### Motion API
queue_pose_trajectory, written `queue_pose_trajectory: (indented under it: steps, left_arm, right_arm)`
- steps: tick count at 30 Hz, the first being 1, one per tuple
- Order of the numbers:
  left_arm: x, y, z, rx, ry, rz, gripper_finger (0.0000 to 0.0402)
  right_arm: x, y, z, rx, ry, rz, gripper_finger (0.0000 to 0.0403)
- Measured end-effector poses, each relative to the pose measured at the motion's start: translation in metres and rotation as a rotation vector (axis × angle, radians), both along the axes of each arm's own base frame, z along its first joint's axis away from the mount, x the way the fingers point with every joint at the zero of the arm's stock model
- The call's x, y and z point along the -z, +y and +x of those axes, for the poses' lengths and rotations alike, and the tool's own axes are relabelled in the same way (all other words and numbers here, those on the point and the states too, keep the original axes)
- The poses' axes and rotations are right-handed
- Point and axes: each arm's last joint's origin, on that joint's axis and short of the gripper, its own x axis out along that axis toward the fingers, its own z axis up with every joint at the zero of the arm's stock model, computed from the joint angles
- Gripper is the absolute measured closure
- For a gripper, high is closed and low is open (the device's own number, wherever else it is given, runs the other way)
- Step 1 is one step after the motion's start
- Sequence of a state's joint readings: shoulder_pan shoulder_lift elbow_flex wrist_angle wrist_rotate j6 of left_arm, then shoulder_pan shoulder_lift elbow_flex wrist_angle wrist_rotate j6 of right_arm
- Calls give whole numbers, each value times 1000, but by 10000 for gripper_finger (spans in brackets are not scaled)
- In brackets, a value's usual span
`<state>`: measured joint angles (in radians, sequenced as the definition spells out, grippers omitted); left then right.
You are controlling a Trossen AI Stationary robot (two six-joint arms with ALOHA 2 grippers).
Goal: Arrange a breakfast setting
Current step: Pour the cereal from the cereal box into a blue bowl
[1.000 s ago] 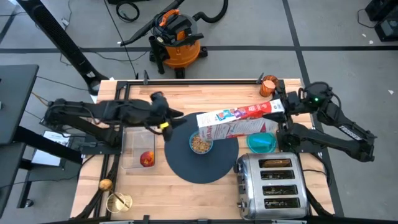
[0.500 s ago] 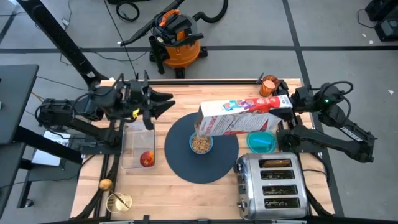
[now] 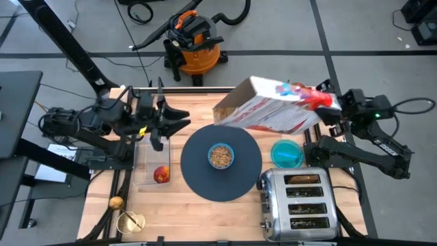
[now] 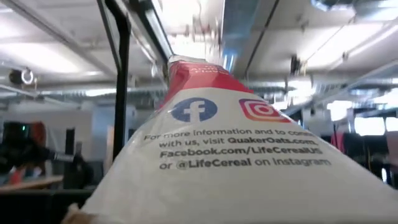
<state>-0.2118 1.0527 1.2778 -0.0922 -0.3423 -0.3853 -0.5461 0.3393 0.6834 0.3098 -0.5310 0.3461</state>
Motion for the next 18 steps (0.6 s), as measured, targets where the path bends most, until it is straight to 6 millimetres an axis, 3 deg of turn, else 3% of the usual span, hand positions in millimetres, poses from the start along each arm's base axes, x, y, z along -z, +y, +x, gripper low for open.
queue_pose_trajectory:
  steps: [5, 11, 18]
  left_arm:
    - [-2, -6, 5, -65, -33, 21, 244]
    - [3, -11, 37, -205, -75, 125, 238]
    - [16, -13, 77, -247, -147, 162, 173]
  right_arm:
    - [-11, 2, -8, 32, -146, 11, 201]
    - [-24, 6, -20, 45, -369, 34, 201]
    - [-36, 1, -16, -31, -573, 58, 201]
